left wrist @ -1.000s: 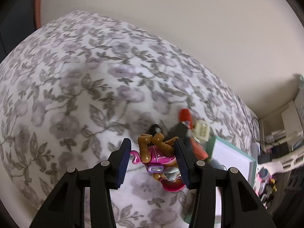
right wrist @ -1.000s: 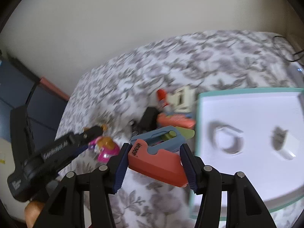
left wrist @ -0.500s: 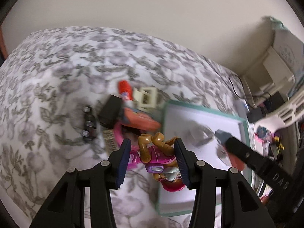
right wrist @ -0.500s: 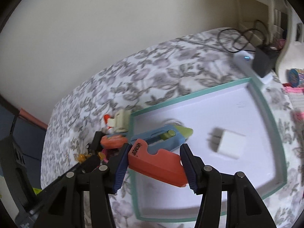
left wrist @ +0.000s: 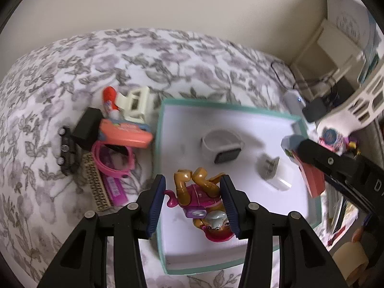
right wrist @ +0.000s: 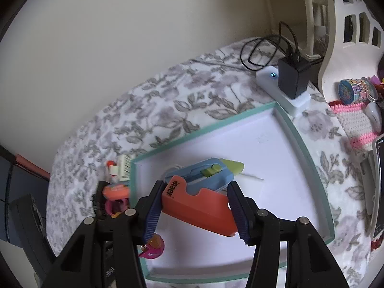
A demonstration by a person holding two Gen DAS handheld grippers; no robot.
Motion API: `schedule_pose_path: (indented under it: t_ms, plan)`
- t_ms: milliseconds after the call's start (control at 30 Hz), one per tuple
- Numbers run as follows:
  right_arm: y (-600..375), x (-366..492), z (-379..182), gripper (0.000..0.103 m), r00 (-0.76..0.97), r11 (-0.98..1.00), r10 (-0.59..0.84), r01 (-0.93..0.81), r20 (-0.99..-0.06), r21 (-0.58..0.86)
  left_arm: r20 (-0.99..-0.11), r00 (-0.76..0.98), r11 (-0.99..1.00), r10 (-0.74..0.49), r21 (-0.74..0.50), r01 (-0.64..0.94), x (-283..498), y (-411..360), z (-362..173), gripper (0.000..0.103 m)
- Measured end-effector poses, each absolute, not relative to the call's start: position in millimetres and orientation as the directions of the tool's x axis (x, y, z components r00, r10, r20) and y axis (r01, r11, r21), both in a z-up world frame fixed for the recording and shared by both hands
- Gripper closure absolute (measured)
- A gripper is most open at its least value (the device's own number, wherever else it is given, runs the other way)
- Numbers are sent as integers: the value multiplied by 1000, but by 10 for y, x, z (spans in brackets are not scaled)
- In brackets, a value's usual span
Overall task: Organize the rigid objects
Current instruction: 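Carry the figurine with the left tool while the right tool carries the stapler over the tray, then open the left tool to drop the figurine while the right tool releases the stapler into the tray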
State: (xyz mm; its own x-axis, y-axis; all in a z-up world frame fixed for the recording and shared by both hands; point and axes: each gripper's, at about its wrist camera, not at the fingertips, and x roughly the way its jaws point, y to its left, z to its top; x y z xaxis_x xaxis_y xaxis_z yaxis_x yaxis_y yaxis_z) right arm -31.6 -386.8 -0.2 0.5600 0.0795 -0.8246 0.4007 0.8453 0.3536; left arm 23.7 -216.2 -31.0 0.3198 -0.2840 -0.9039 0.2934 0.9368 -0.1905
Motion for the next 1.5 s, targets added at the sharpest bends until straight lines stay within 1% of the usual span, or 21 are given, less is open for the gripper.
schedule_pose_path:
  t_ms: [133, 267, 500, 800, 1233, 1300, 1433, 1500]
  plan:
    - [-3892, -268, -153, 46, 526, 844, 95, 407, -845, 348, -925, 283, 936, -253, -160, 314, 214, -2270, -468, 54]
    - [-3823, -225, -226, 46, 485, 872, 44, 407, -874, 270, -938, 264, 937, -225, -134, 323, 205, -2315, -571, 54]
    - [-3650, -132, -379, 46, 431, 904, 25, 375, -902, 204, -951, 240, 941, -195, -113, 319, 234, -2318, -708, 54]
    - [-3620, -71, -657, 46, 362, 902, 60, 379, -930, 205, -954, 239, 940, -181, -97, 327, 241, -2341, -773, 54]
    - [-3647, -53, -659, 45, 343, 896, 67, 393, -937, 208, -955, 225, 938, -191, -110, 329, 274, -2356, -807, 53]
    - [-3675, -60, -633, 43, 345, 890, 72, 401, -936, 216, -957, 213, 935, -196, -117, 335, 271, -2359, -807, 53]
    - [-3689, -81, -514, 38, 370, 892, 66, 395, -927, 221, -957, 196, 930, -214, -138, 339, 271, -2380, -798, 46]
    - [-3686, -98, -421, 38, 392, 893, 55, 393, -918, 221, -955, 197, 929, -221, -146, 339, 268, -2377, -766, 45]
